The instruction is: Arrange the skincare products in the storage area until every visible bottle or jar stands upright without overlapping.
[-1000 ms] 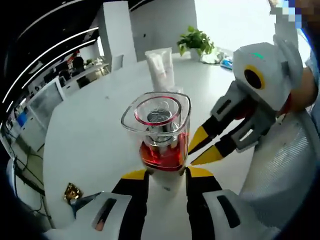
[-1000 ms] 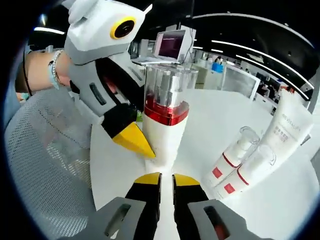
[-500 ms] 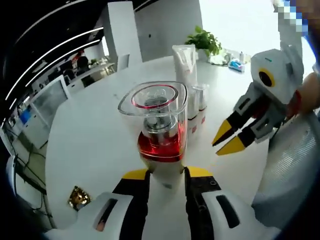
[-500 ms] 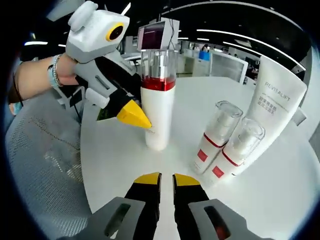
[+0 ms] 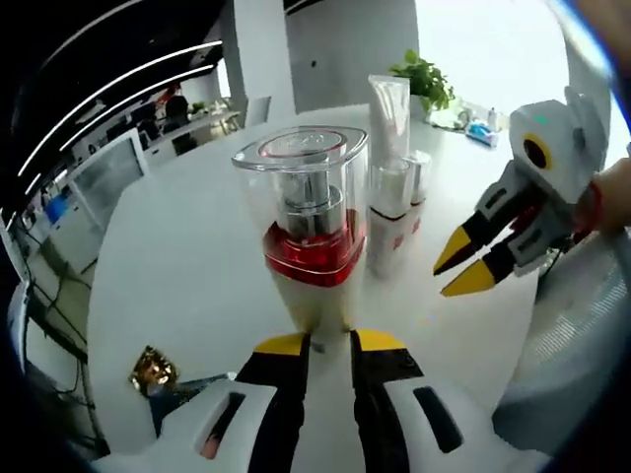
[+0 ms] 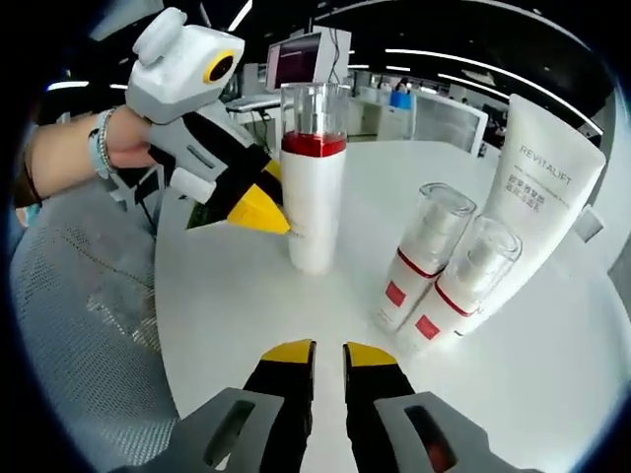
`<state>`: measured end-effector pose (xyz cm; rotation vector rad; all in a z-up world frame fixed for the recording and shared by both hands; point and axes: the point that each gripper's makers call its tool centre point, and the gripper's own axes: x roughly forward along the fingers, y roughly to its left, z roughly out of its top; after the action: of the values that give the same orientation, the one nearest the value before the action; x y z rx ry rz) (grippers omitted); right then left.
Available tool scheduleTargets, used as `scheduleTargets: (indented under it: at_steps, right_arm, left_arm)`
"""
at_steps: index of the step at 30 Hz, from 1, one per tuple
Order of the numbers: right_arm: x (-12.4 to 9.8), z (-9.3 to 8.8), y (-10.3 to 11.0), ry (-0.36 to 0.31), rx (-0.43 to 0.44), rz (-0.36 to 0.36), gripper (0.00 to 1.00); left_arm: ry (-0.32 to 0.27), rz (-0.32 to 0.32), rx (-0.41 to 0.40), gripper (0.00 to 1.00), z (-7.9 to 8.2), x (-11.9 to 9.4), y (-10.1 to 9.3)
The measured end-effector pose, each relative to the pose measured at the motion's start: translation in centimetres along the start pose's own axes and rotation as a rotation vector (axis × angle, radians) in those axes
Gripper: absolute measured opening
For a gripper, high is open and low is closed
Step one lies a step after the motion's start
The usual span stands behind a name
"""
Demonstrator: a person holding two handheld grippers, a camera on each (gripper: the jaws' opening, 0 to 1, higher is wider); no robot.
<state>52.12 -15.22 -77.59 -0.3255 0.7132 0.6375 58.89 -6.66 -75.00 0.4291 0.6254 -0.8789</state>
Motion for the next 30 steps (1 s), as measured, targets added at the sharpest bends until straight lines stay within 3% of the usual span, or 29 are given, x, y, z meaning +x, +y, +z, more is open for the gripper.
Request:
scheduleTargets:
  at_steps: [8, 15, 23, 30]
  right_arm:
    - [0.1, -0.2, 0.0, 0.006, 0.000, 0.002, 0.03]
    - [0.2, -0.1, 0.2, 0.002, -0.016, 0.012, 0.03]
    - [0.0, 0.1, 0.0, -0.011, -0.004, 0.011, 0.03]
    - [0.2, -0.1, 0.3, -0.004, -0.014, 0.022, 0.03]
  left_arm:
    - [-0.027, -0.065, 0.092, 0.22, 1.4, 1.6, 0.8]
    - [-0.055, -0.150, 0.120, 0.23, 3.0, 3.5, 0.8]
    - [-0.072, -0.154, 0.137, 0.23, 4.6, 5.3, -0.2]
    - [-0.077, -0.167, 0.169, 0.21, 5.1, 5.8, -0.9]
